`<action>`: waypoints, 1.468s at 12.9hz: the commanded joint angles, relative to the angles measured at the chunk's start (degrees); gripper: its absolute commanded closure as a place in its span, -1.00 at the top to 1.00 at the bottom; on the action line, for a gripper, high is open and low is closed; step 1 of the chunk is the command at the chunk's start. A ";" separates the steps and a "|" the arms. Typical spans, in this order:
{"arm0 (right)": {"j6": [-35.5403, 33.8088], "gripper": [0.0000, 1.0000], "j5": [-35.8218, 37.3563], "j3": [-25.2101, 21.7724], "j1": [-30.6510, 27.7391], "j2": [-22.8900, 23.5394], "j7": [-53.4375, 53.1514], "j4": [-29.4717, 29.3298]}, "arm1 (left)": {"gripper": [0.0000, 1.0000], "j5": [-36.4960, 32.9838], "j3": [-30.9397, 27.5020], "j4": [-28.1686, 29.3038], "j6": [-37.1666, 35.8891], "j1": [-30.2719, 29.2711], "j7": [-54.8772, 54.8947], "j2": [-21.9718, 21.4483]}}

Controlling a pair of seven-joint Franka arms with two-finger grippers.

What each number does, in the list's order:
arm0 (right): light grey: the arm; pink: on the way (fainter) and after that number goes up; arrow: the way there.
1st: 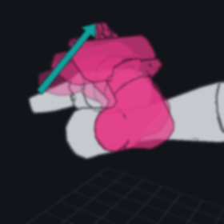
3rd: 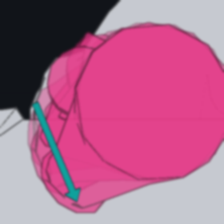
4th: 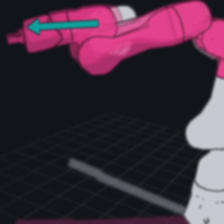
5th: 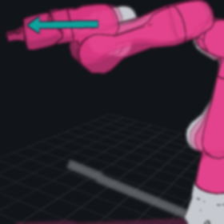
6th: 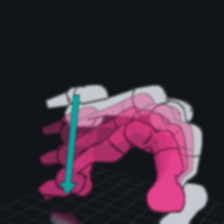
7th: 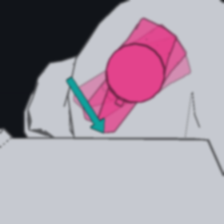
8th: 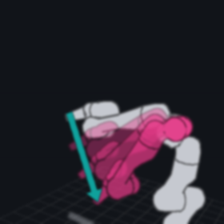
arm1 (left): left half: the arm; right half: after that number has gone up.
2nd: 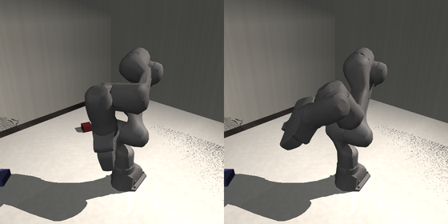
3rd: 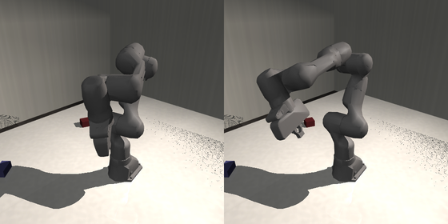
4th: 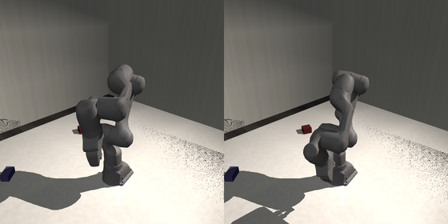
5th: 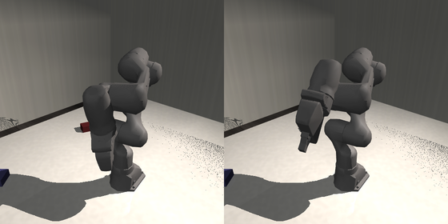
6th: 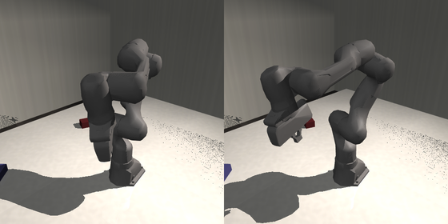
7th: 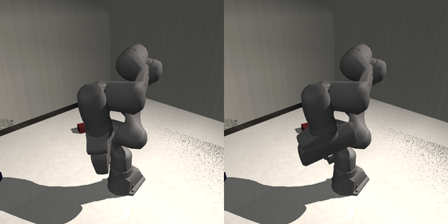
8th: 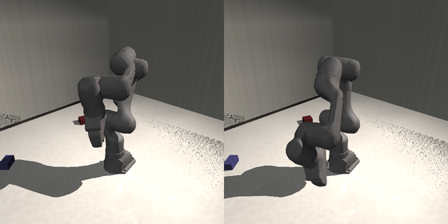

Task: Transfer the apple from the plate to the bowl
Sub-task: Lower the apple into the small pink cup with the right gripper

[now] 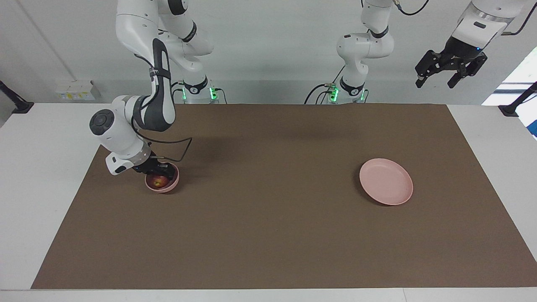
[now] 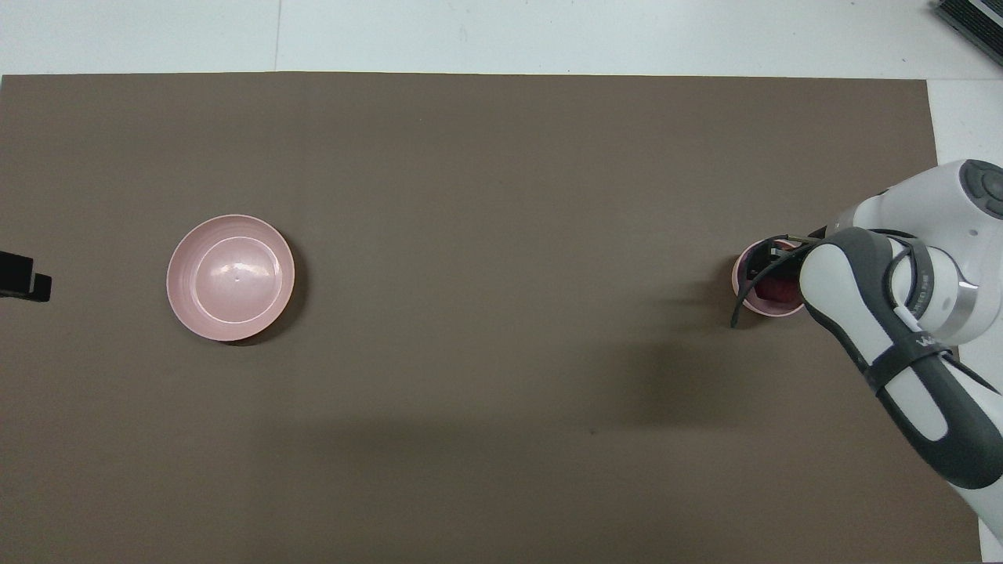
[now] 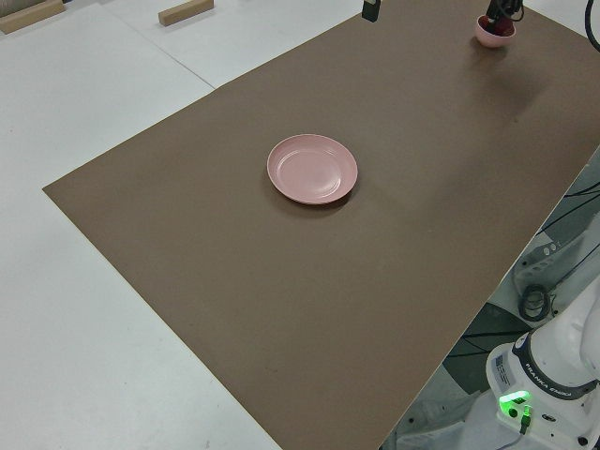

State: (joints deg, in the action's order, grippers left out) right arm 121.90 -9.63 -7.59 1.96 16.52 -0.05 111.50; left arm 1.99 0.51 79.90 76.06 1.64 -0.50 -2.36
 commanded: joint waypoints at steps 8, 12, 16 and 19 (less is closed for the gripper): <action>1.67 0.89 1.02 0.56 -0.73 0.17 0.58 0.56 | 1.00 0.12 0.37 0.70 -0.65 -0.84 0.15 -0.81; 0.70 1.00 1.10 0.47 -0.73 -0.09 0.84 -0.40 | 1.00 0.12 0.37 0.70 -0.65 -0.85 0.15 -0.81; -2.37 1.00 1.89 0.29 0.59 -3.86 0.58 -1.72 | 1.00 0.12 0.37 0.70 -0.65 -0.85 0.15 -0.81; -3.16 1.00 5.84 0.29 2.24 -6.94 -2.31 -1.81 | 1.00 0.12 0.37 0.70 -0.65 -0.93 0.15 -0.81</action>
State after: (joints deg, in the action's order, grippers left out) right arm 120.20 -6.60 -7.40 2.96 12.00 -0.24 109.30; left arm 1.99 0.51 79.90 75.99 1.63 -0.51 -2.36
